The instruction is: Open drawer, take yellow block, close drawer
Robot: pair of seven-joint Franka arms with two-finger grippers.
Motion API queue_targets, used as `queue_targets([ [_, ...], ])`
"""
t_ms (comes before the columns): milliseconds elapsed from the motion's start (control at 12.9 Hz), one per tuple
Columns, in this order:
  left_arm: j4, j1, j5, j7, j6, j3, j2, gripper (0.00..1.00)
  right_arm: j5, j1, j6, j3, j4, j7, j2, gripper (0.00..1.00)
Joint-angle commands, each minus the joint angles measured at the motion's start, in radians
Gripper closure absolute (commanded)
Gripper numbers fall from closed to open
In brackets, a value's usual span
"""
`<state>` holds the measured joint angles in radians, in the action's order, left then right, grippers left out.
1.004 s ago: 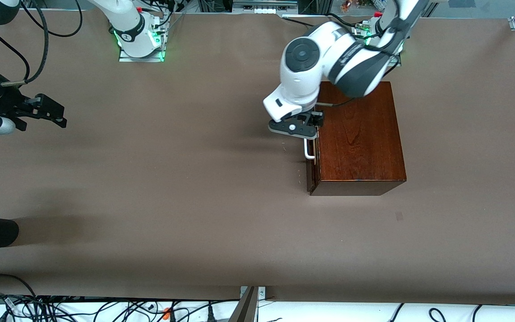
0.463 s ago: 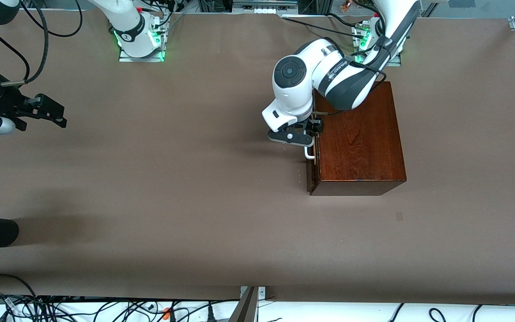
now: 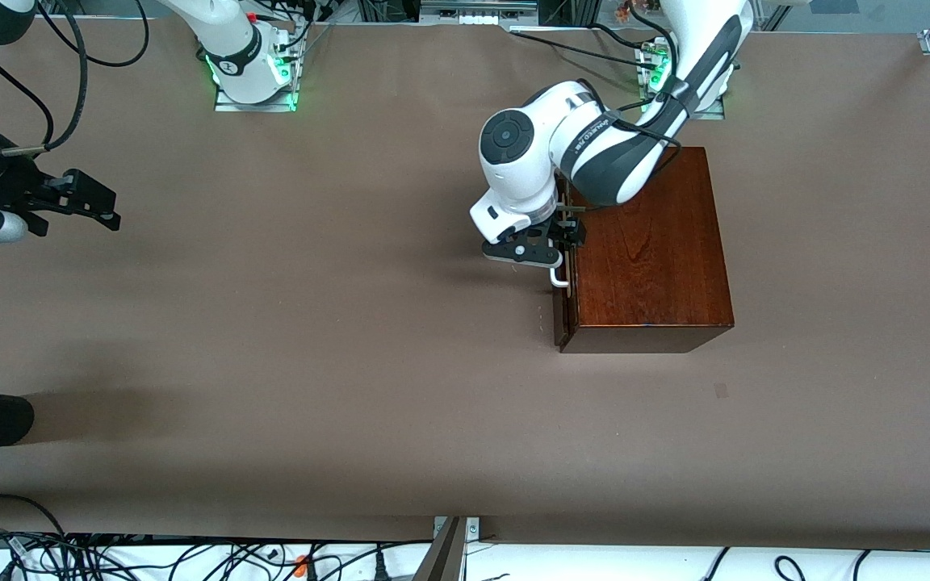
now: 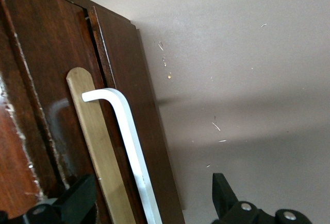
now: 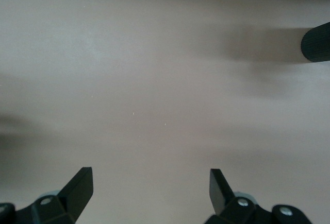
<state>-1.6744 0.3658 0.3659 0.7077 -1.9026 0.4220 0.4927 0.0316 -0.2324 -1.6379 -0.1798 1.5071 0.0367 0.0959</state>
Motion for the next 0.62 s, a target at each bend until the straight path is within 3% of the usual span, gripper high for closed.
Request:
queue_targets([
  [0,-0.001,0.004,0.025,0.033,0.004,-0.002,0.029,0.00,0.018,0.010,0.004,0.003,-0.016,0.002,0.005,0.00],
  [541,-0.001,0.022,0.025,0.067,-0.044,-0.002,0.060,0.00,0.018,0.010,0.004,0.003,-0.016,0.002,0.005,0.00],
])
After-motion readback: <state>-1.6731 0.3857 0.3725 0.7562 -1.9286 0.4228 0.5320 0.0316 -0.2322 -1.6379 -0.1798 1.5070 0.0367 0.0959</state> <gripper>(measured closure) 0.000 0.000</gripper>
